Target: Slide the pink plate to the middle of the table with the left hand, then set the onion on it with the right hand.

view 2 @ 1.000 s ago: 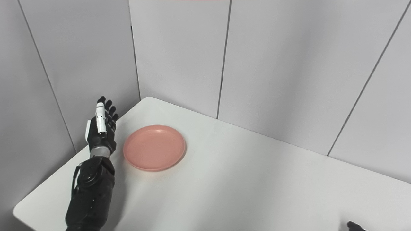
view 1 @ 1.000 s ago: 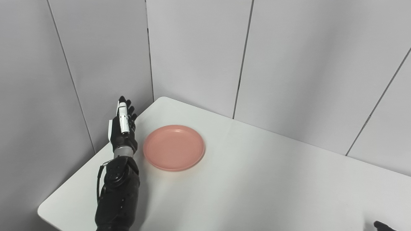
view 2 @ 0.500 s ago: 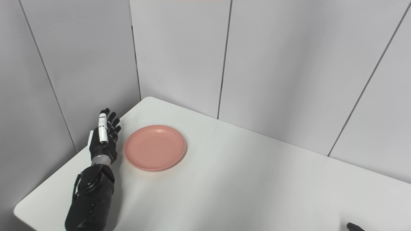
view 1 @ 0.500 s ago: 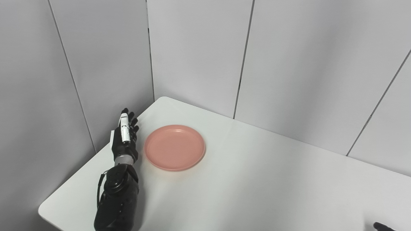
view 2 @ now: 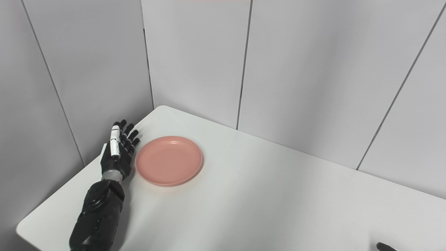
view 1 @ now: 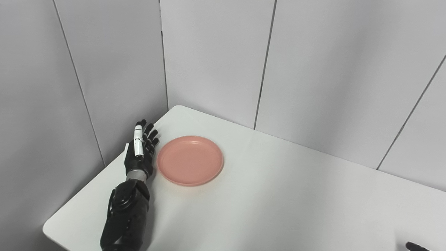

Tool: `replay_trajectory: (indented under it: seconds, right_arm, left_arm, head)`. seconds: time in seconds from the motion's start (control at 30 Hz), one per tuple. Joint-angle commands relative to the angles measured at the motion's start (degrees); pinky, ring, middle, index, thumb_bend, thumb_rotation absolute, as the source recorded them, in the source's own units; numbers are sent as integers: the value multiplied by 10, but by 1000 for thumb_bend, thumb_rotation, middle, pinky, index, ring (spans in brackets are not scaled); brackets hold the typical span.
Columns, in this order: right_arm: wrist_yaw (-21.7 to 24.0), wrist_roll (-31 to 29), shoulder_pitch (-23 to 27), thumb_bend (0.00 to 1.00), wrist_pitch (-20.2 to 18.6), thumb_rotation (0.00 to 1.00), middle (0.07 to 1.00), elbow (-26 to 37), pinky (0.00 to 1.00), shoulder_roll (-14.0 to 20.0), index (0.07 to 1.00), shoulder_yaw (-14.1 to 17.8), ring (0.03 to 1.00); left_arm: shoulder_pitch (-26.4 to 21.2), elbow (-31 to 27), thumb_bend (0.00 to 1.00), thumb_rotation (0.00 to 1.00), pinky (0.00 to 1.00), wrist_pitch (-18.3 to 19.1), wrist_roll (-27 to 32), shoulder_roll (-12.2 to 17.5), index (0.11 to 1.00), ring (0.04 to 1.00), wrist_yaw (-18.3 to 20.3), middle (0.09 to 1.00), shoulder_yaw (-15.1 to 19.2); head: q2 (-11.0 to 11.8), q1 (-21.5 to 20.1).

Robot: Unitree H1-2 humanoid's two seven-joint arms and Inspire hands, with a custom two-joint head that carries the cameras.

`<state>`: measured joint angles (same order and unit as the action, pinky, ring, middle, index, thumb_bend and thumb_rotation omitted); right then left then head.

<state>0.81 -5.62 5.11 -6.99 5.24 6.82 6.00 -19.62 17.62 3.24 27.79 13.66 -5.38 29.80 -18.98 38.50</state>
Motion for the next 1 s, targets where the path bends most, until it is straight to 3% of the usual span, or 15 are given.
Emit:
replay_trajectory:
  seconds: [0.0, 0.47, 0.7, 0.97]
  right_arm:
    - [2, -2, 7, 485, -6, 170, 629, 5, 217, 7, 487, 4, 540]
    - [3, -2, 3, 484, -7, 170, 655, 13, 241, 4, 489, 3, 571]
    - [-2, 0, 4, 483, -20, 168, 683, 20, 239, -2, 490, 2, 598]
    - [0, -1, 1, 485, -16, 172, 717, 21, 249, -2, 491, 0, 634]
  left_arm:
    - [-9, 11, 316, 1000, 977, 12, 7, 7, 954, 951, 11, 960, -5]
    - [-45, 124, 311, 1000, 964, 17, 25, 20, 949, 946, 75, 955, -23]
    - [-57, 135, 313, 1000, 958, 28, 32, 17, 953, 947, 100, 955, -39]
    - [-69, 122, 324, 1000, 926, 53, 24, 2, 937, 926, 91, 936, -75]
  head:
    - [-1, 0]
    - [-9, -12]
    - [-11, -17]
    - [-13, -24]
